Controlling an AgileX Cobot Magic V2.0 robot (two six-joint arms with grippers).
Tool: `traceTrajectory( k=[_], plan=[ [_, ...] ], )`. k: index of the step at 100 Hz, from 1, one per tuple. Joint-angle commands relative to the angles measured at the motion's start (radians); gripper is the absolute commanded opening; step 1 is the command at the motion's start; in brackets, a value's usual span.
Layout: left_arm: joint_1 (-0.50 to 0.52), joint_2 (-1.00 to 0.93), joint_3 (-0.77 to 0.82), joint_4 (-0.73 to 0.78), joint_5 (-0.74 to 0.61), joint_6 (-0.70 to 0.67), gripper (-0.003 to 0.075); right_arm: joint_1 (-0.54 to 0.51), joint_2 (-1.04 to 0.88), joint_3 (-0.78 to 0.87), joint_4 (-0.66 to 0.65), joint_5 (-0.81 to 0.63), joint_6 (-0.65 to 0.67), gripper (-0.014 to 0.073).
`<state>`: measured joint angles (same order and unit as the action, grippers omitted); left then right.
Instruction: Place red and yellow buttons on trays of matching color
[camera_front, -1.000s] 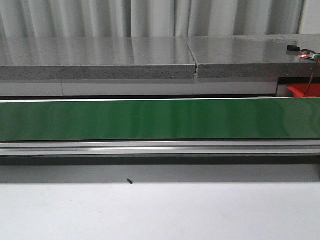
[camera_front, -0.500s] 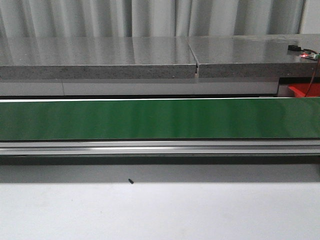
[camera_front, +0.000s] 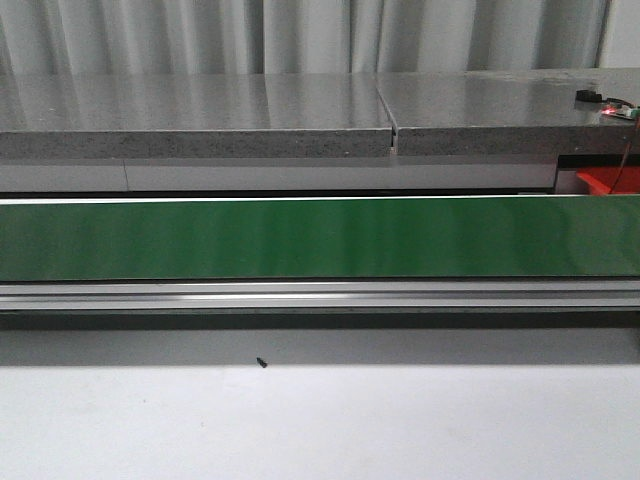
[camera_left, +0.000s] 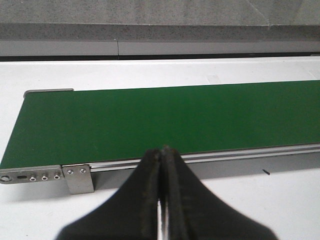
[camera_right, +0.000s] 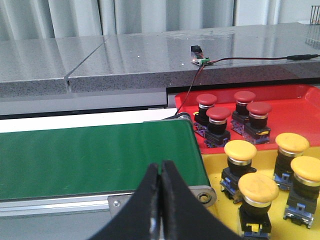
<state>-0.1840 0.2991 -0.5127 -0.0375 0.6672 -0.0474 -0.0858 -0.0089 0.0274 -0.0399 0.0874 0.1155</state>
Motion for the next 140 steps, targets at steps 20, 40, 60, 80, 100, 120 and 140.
traceTrajectory(
  k=[20, 40, 60, 80, 100, 120, 140],
  plan=[
    [-0.008, 0.010, -0.025, -0.005, -0.070, -0.011, -0.0019, -0.005, -0.022, -0.015, -0.013, -0.073, -0.002, -0.0067],
    [-0.008, 0.010, -0.020, -0.005, -0.078, -0.011, -0.0019, -0.005, -0.022, -0.015, -0.013, -0.073, -0.002, -0.0067],
    [0.045, -0.005, 0.046, 0.009, -0.253, -0.014, -0.0019, -0.005, -0.022, -0.015, -0.013, -0.073, -0.002, -0.0067],
    [0.088, -0.069, 0.187, 0.014, -0.468, -0.014, -0.0019, -0.005, -0.022, -0.015, -0.013, -0.073, -0.002, -0.0067],
    [0.119, -0.160, 0.356, 0.021, -0.590, -0.014, -0.0019, -0.005, -0.022, -0.015, -0.013, -0.073, -0.002, -0.0067],
    [0.141, -0.258, 0.486, 0.010, -0.667, -0.014, -0.0019, -0.005, -0.022, -0.015, -0.013, -0.073, -0.002, -0.0067],
    [0.143, -0.334, 0.557, -0.008, -0.675, -0.014, -0.0019, -0.005, -0.022, -0.015, -0.013, -0.073, -0.002, -0.0067]
  ],
)
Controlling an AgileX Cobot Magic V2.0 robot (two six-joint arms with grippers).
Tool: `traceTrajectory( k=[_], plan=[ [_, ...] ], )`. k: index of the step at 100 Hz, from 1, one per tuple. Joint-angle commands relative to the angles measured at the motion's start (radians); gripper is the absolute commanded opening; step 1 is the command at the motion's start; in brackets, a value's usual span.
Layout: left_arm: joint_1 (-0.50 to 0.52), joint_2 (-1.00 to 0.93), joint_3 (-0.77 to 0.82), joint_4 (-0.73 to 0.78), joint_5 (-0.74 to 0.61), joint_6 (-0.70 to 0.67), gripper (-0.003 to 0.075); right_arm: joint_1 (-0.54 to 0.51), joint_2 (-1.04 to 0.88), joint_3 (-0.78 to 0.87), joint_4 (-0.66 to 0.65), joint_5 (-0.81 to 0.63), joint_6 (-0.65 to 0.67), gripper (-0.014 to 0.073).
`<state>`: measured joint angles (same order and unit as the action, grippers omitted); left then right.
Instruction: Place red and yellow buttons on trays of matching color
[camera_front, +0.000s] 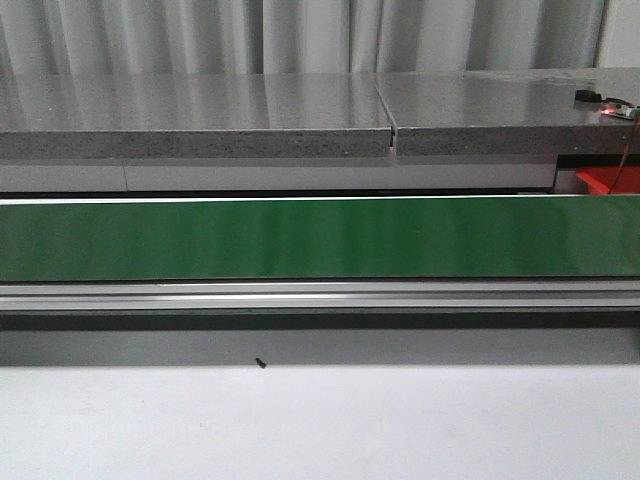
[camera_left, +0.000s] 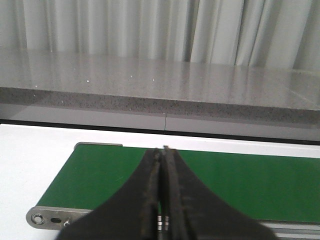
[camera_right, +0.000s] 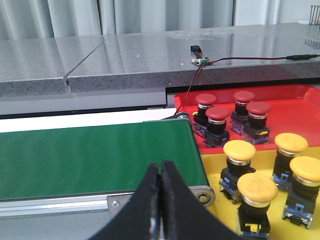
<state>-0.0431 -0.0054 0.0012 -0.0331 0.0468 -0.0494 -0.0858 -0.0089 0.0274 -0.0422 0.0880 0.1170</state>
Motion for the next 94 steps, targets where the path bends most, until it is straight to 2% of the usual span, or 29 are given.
traceTrajectory(
  k=[1, 94],
  plan=[
    [0.002, -0.032, 0.043, -0.012, -0.055, -0.012, -0.0019, -0.005, -0.022, -0.015, -0.011, -0.073, -0.003, -0.0067],
    [0.002, -0.034, 0.043, 0.008, -0.061, -0.012, -0.0019, -0.005, -0.022, -0.015, -0.011, -0.073, -0.003, -0.0067]
  ],
)
